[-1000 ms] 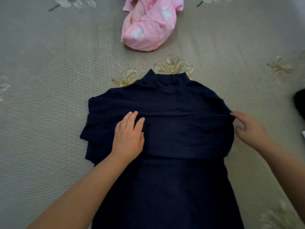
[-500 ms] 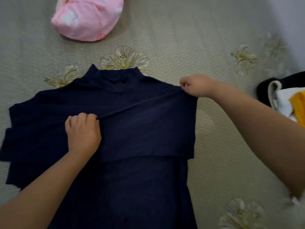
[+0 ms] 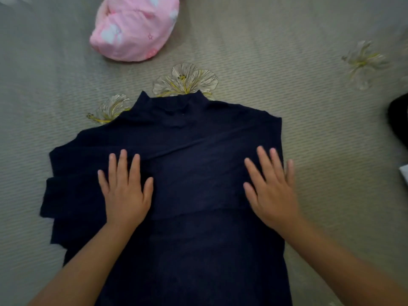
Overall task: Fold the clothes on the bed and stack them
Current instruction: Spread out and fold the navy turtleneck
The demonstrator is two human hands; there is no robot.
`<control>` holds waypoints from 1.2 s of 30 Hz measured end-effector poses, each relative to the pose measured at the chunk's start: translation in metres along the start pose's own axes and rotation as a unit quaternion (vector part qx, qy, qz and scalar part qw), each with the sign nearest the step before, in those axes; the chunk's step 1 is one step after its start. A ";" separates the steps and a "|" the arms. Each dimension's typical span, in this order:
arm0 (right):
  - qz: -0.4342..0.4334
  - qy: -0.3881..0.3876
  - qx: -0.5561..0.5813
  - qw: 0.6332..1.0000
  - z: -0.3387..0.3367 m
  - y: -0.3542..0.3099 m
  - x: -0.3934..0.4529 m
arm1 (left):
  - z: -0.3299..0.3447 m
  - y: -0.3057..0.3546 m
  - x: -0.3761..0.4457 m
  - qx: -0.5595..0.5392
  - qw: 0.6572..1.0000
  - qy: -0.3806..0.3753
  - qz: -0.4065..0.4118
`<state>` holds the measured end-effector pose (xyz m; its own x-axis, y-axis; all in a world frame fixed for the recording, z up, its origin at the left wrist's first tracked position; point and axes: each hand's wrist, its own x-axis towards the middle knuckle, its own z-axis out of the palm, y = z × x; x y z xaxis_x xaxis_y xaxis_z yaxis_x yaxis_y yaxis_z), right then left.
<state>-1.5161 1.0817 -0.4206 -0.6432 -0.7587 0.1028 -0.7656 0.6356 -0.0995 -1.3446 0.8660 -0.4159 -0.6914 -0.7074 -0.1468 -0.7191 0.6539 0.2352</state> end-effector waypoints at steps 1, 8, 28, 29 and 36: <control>-0.034 -0.037 -0.010 0.999 0.003 -0.002 -0.013 | 0.003 -0.003 -0.007 0.011 1.000 -0.022 -0.005; 0.013 -0.152 0.003 0.988 0.002 0.015 -0.028 | 0.024 -0.011 -0.029 0.043 0.995 -0.087 -0.025; 0.263 -0.092 0.053 0.959 -0.029 -0.025 -0.252 | 0.042 -0.033 -0.291 0.089 0.971 -0.146 0.169; 0.291 -0.097 0.059 0.950 -0.034 -0.031 -0.278 | 0.042 -0.038 -0.303 0.088 0.971 -0.154 0.160; 0.327 -0.127 0.077 0.933 -0.046 -0.059 -0.375 | 0.036 -0.073 -0.361 0.051 0.979 -0.181 0.072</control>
<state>-1.2301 1.3349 -0.4078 -0.9344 -0.2365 -0.2665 -0.1863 0.9618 -0.2005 -1.0444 1.0831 -0.4142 -0.7526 -0.4758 -0.4552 -0.6025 0.7764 0.1847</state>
